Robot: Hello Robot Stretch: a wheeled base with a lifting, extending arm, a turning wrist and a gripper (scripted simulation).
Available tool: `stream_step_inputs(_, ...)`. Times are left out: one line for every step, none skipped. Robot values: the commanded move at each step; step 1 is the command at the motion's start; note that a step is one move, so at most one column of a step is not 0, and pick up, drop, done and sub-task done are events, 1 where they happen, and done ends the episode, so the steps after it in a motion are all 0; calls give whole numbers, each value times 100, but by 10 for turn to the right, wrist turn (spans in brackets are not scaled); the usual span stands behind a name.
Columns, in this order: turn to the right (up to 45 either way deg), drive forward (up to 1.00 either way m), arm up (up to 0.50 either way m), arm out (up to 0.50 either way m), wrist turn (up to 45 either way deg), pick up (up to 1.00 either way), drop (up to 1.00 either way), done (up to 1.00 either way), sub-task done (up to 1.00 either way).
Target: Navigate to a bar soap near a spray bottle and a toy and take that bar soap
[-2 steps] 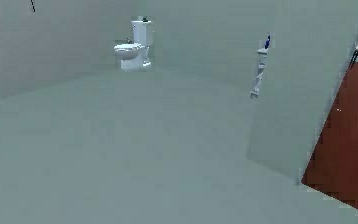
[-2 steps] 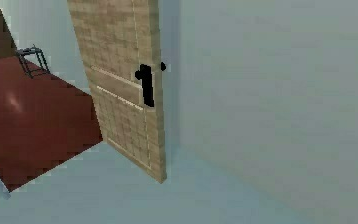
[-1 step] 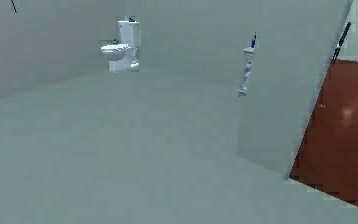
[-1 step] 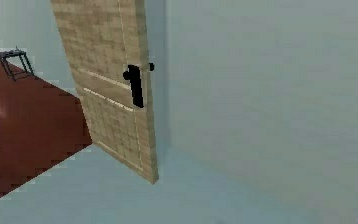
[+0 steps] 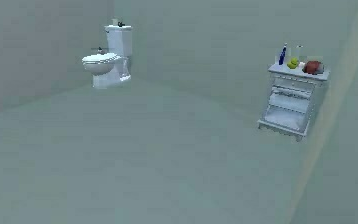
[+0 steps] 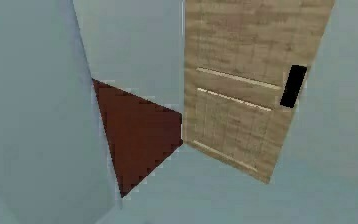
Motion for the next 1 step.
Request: stream_step_inputs(0, 95, 0, 0, 0, 0, 0, 0, 0)
